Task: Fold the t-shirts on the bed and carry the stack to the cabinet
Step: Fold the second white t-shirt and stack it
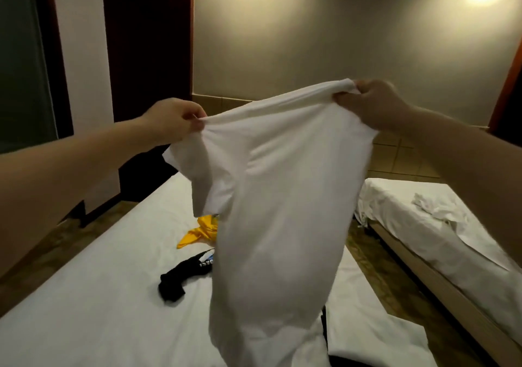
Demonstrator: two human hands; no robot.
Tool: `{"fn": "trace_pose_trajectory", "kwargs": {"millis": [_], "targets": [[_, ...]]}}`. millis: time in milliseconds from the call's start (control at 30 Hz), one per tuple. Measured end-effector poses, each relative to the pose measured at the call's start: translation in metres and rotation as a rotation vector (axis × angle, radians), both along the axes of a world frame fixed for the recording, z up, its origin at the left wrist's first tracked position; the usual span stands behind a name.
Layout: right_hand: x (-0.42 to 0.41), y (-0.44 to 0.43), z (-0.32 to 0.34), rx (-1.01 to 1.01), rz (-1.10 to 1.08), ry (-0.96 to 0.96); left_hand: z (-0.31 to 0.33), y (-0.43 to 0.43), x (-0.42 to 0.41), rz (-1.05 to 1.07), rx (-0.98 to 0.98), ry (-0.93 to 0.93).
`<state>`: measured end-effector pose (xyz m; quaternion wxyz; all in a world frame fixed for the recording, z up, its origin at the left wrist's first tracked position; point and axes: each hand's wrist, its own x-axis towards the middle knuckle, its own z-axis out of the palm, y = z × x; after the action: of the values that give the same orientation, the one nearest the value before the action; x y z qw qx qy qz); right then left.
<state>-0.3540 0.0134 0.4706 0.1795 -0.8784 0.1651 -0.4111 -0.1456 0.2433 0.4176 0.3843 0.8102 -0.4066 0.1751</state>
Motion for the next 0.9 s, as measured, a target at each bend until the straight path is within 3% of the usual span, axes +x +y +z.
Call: {"fn": "trace_pose_trajectory", "kwargs": {"millis": [100,167,267,333,433,533,633,700,767,833,900], "targets": [[-0.002,0.005,-0.002,0.132,0.092,0.091,-0.006,0.005,-0.001,-0.087,-0.038,0.206],[-0.007,0.006,-0.001,0.224,0.131,0.257,-0.013,0.009,0.002,-0.118,-0.095,0.309],[-0.013,0.009,-0.004,0.266,0.133,0.579,-0.024,0.013,0.002,-0.092,-0.039,0.247],[-0.013,0.008,-0.011,0.199,0.082,0.670,-0.029,0.013,0.000,-0.083,0.021,0.186],[-0.011,0.006,-0.021,0.231,0.143,0.623,-0.032,0.015,-0.003,-0.069,0.127,0.085],[-0.007,0.006,-0.031,0.408,0.293,0.484,-0.037,0.018,0.001,-0.048,0.225,0.034],[0.002,0.010,-0.047,0.386,0.268,0.380,-0.044,0.021,0.003,-0.039,0.271,0.025],[0.005,0.019,-0.057,0.473,0.290,0.421,-0.055,0.021,0.003,-0.055,0.319,-0.008],[0.004,0.026,-0.063,0.520,0.288,0.594,-0.063,0.022,0.002,-0.062,0.383,-0.049],[0.004,0.027,-0.059,0.378,0.216,0.735,-0.058,0.023,0.005,-0.054,0.335,-0.091],[0.006,0.025,-0.047,0.067,0.092,0.595,-0.049,0.024,0.007,-0.030,0.180,-0.127]]}}
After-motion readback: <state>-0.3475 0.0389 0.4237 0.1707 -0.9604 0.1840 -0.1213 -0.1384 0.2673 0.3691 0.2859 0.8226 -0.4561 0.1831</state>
